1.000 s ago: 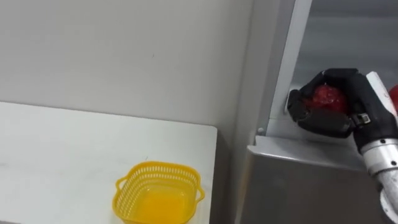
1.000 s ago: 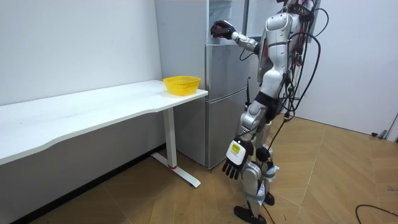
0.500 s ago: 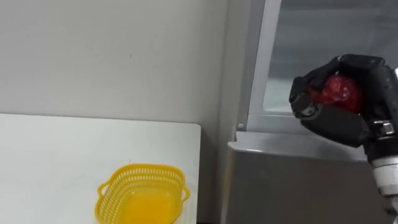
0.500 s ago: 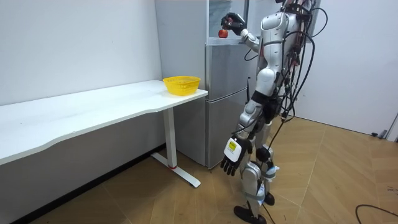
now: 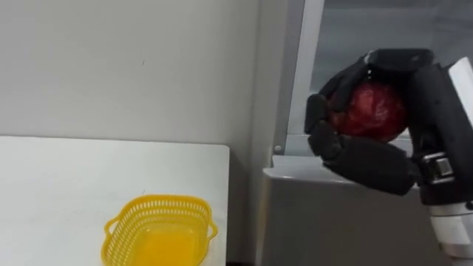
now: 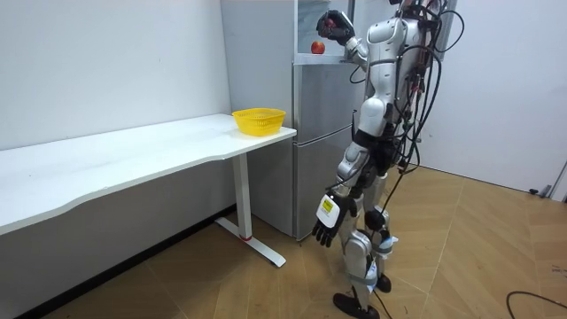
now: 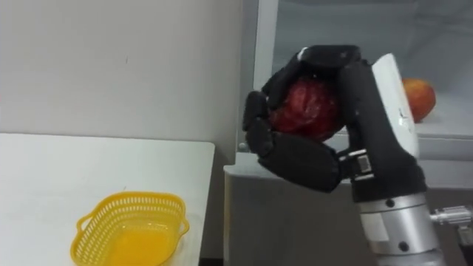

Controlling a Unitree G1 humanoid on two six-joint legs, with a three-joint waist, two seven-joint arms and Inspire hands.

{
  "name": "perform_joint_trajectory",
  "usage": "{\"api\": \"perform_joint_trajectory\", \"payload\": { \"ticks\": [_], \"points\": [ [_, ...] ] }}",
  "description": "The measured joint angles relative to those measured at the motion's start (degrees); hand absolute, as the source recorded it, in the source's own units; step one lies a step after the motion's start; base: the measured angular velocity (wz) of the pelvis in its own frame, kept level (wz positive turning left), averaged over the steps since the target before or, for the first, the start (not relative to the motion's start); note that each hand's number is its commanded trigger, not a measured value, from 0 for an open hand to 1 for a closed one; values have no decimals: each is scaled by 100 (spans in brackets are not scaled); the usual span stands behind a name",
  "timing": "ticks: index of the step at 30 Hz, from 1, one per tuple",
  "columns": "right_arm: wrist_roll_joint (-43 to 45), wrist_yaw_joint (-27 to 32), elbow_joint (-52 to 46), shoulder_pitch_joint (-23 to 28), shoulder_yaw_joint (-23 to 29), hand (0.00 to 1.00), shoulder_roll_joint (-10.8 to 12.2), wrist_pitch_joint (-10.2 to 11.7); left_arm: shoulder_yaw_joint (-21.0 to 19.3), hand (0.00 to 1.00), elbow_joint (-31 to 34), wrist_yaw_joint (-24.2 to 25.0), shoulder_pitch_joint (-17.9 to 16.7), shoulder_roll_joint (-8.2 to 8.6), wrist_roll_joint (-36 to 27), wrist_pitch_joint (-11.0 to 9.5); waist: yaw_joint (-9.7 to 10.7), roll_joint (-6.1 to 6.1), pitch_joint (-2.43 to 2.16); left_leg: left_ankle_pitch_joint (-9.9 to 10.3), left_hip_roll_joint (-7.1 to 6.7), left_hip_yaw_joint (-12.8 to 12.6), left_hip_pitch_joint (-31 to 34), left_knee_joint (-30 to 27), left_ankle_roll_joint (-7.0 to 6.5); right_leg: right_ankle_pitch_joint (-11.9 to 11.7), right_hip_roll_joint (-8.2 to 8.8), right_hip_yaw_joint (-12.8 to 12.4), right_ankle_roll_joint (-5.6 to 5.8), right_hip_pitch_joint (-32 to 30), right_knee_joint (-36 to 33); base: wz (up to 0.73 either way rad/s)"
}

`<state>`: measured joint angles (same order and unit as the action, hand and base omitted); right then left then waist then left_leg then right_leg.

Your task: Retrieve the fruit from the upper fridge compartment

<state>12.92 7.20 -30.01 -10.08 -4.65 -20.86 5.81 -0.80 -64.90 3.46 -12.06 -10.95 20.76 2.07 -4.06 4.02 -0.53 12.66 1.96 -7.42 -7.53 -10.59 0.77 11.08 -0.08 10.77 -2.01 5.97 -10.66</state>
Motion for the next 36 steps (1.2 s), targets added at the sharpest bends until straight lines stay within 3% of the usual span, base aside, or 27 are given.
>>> {"api": "perform_joint_trajectory", "payload": {
  "ticks": [5,12,20,24,26,29,31,36],
  "points": [
    [118,-422,-21,-6,-326,100,28,-7,4,0,2,-43,6,-14,-1,-2,-135,81,-4,0,11,20,17,21,1,-3,-4,63,-4,6,-4,5],
    [1040,-612,-24,-128,-364,100,115,19,-6,0,-136,47,38,-31,8,-17,-392,209,55,1,-1,160,107,15,2,-5,11,193,-7,9,-1,10],
    [1136,-742,7,-465,-938,100,103,71,51,0,-142,119,64,-149,-2,-124,-572,235,69,1,-25,296,152,-15,2,-3,23,295,-4,20,10,8],
    [1460,-785,11,-677,-1057,100,103,56,43,0,-142,163,93,-227,8,-122,-655,338,122,-1,-33,372,201,-31,2,-1,31,370,-2,9,30,9],
    [1542,-861,44,-685,-1059,100,99,51,23,0,-145,223,78,-251,2,-119,-716,398,114,-1,-47,406,239,-29,2,4,45,420,6,11,52,10],
    [1529,-869,590,-701,-1088,100,23,68,-4,0,-151,229,70,-286,-1,-114,-793,517,105,-2,-69,493,235,-43,0,9,73,533,16,69,65,16],
    [1461,-876,1158,-728,-1178,100,-23,-52,-16,0,-150,222,98,-331,-28,-117,-926,622,116,-1,-73,611,259,-76,-1,9,73,608,16,95,65,18],
    [1459,-933,1829,-766,-1217,100,-20,-73,-21,0,-144,334,93,-342,-18,-112,-1092,670,130,0,-97,826,366,-125,-2,9,90,837,17,119,65,25]
  ]
}}
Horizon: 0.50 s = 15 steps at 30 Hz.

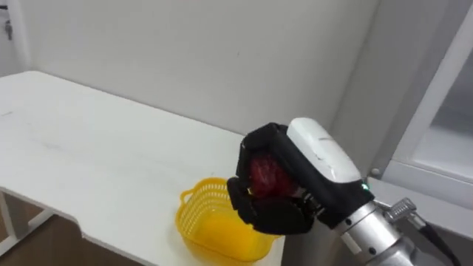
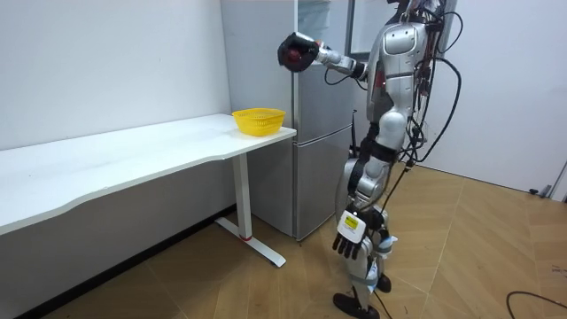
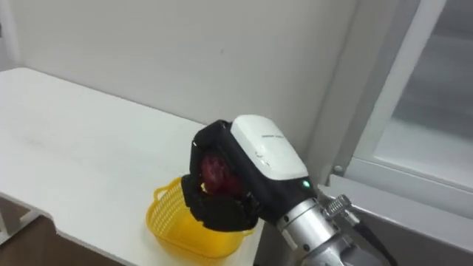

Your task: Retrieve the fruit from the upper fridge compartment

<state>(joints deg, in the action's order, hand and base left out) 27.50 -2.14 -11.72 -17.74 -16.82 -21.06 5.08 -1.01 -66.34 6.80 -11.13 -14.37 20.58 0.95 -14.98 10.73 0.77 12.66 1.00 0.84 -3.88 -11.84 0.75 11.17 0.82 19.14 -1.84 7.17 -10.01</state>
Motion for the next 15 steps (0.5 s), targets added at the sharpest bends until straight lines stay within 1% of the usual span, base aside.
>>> {"api": "perform_joint_trajectory", "payload": {
  "ticks": [1,2,5,6,7,9,10,11,13,14,15],
  "points": [
    [7,0,189,-72,-3,100,2,-1,-3,0,-2,21,-39,-5,0,9,-78,-3,2,-1,0,24,-2,-6,1,1,2,8,1,14,1,18],
    [15,0,293,-124,-2,100,1,-12,-4,0,0,27,-61,-5,0,19,-109,-5,4,-1,1,29,-3,-10,2,1,6,9,2,18,2,8],
    [37,2,671,-319,-3,100,1,-44,-103,0,-9,58,-98,-3,2,38,-150,-3,7,-2,-2,115,33,-59,3,2,20,84,3,35,0,14],
    [52,21,807,-371,-7,100,1,-46,-110,0,-32,67,-115,-11,4,41,-242,2,22,-2,-7,151,40,-58,3,6,9,129,10,39,0,9],
    [49,44,962,-395,-12,100,0,-56,-110,0,-52,71,-120,-35,4,44,-285,19,40,-2,-22,208,55,-64,3,12,10,157,19,47,1,14],
    [56,73,1190,-424,-81,100,-2,-98,-119,0,-37,75,-108,-74,27,44,-316,59,57,-2,-46,270,121,-79,3,18,20,215,27,34,0,20],
    [64,82,1340,-453,-170,100,-13,-101,-119,0,-27,78,-92,-100,31,46,-385,85,59,-2,-49,276,142,-78,3,18,23,236,27,11,3,10],
    [88,82,1419,-475,-232,100,-21,-104,-118,0,-24,83,-90,-112,32,46,-410,96,63,-2,-52,293,152,-79,3,18,24,244,27,5,6,5],
    [187,93,1606,-484,-378,100,-22,-108,-112,0,-12,100,-94,-158,31,52,-486,137,58,-2,-70,320,196,-96,2,19,41,317,28,-6,9,11],
    [242,123,1718,-493,-478,100,-22,-124,-104,0,1,112,-89,-193,30,68,-532,164,42,-2,-75,331,225,-111,2,19,48,352,29,-28,10,13],
    [300,154,1865,-550,-603,100,-22,-138,-107,0,6,115,-73,-214,30,106,-560,181,45,-2,-86,396,240,-141,1,19,67,430,29,-27,8,14]
  ]
}}
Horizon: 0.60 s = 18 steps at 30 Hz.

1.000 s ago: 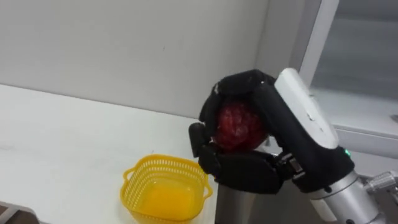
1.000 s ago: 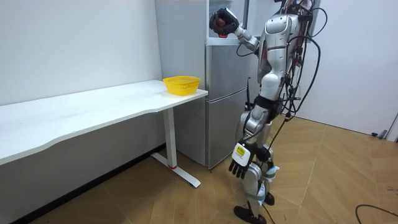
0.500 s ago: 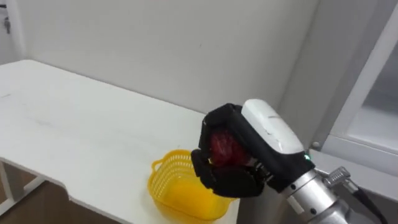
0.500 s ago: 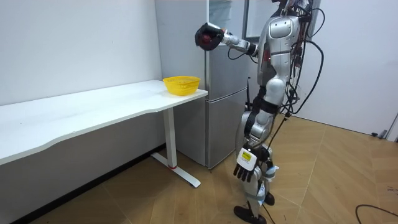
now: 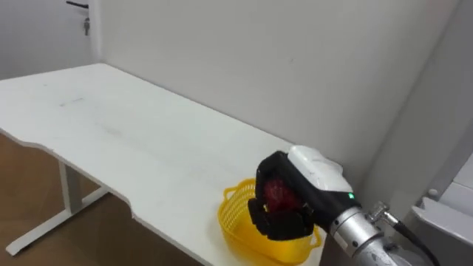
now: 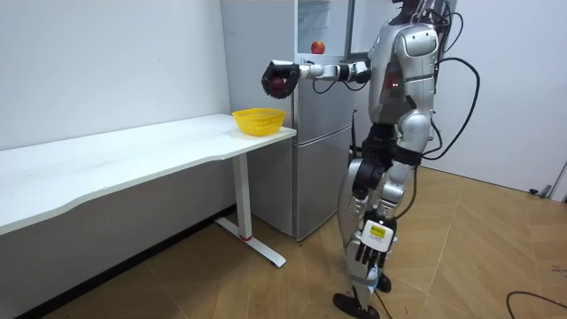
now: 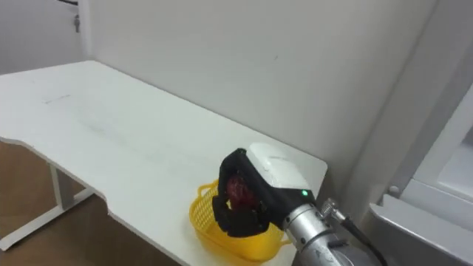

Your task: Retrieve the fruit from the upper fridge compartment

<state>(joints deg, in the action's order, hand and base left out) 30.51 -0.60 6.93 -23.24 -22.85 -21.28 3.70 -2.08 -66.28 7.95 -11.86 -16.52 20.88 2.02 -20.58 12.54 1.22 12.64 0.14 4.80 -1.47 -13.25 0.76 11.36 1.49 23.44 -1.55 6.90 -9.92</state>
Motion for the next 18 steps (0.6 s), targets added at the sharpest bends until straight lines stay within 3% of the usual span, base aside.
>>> {"api": "perform_joint_trajectory", "payload": {
  "ticks": [7,14,18],
  "points": [
    [165,224,762,-419,-275,100,1,7,0,0,7,24,-32,-19,6,53,-65,60,13,-8,-46,187,8,-51,-12,19,51,103,31,49,-14,14],
    [418,313,1486,-484,-307,100,1,-10,8,0,244,171,-22,-20,7,77,-194,118,30,-14,-92,294,4,-57,-24,33,55,192,56,93,-21,7],
    [601,350,1708,-511,-309,100,0,-139,8,0,248,177,4,-48,2,187,-250,128,38,-12,-89,334,45,-44,-26,38,56,195,63,73,-87,6]
  ]
}}
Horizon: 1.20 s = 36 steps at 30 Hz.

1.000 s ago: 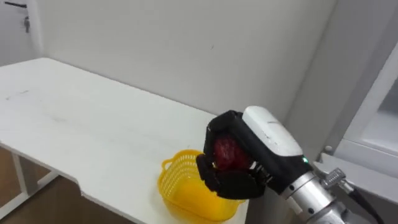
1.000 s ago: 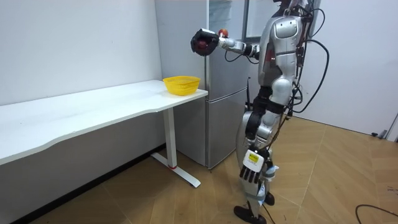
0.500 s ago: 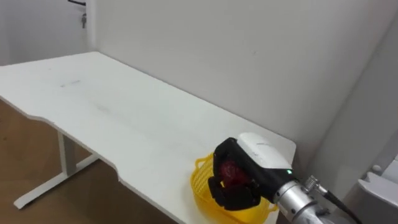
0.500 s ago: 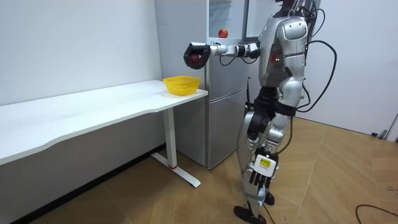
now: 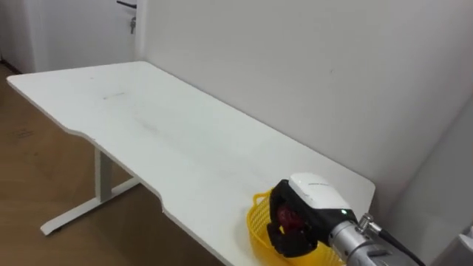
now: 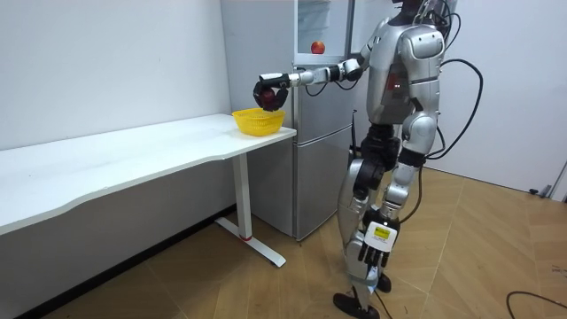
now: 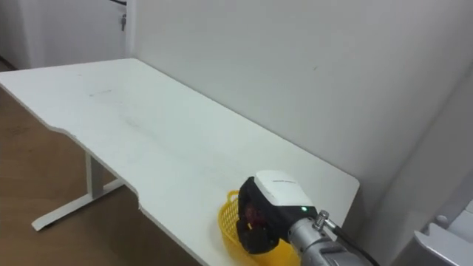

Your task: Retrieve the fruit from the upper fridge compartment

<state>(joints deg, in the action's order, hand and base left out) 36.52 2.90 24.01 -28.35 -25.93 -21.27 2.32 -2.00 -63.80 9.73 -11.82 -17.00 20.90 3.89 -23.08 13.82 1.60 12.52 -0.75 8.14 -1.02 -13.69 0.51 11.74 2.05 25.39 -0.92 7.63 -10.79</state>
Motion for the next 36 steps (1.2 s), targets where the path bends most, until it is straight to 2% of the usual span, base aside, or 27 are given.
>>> {"api": "perform_joint_trajectory", "payload": {
  "ticks": [3,8,11,16,17,18,19,21,31,36],
  "points": [
    [1,31,22,-20,0,100,-4,-108,-1,0,4,2,-1,-10,0,81,-61,5,-2,0,0,-5,64,-5,0,0,-2,-8,0,-70,1,0],
    [15,207,433,-127,-4,100,-2,-124,58,0,5,-10,-32,-9,8,160,-107,15,1,-1,-4,4,85,-21,0,0,-2,-2,0,-68,0,3],
    [120,362,545,-195,-3,100,-3,-270,57,0,126,-23,-116,-1,6,229,-85,12,3,0,-7,16,146,-101,1,0,-5,4,0,-93,2,5],
    [304,486,712,-241,2,100,-4,-323,111,0,198,-162,-123,17,0,303,-24,-27,30,1,-21,68,283,-196,3,0,-1,85,0,-148,2,7],
    [322,506,712,-241,2,78,-4,-324,112,0,199,-179,-122,21,0,313,-22,-30,32,1,-23,69,303,-199,3,0,-1,84,0,-163,1,0],
    [367,552,711,-245,2,73,-4,-326,116,0,199,-204,-120,29,0,325,-11,-36,35,1,-25,72,353,-208,3,0,-1,83,0,-195,1,0],
    [403,581,711,-245,2,45,-5,-327,118,0,198,-230,-124,37,0,330,-6,-44,40,1,-28,72,375,-212,3,0,-1,83,0,-213,1,0],
    [412,590,712,-245,3,0,-7,-328,117,0,214,-279,-140,48,-1,333,23,-49,39,1,-29,64,390,-214,3,0,1,71,0,-234,-1,0],
    [419,706,931,-252,5,0,-17,-355,175,0,374,-432,-168,63,0,330,64,-106,33,2,-41,57,446,-292,2,-1,-3,16,-2,-254,-4,-1],
    [409,707,1164,-252,5,0,-17,-366,239,0,370,-472,-168,60,0,334,62,-137,16,1,-51,77,420,-297,1,-1,2,36,-2,-219,0,1]
  ]
}}
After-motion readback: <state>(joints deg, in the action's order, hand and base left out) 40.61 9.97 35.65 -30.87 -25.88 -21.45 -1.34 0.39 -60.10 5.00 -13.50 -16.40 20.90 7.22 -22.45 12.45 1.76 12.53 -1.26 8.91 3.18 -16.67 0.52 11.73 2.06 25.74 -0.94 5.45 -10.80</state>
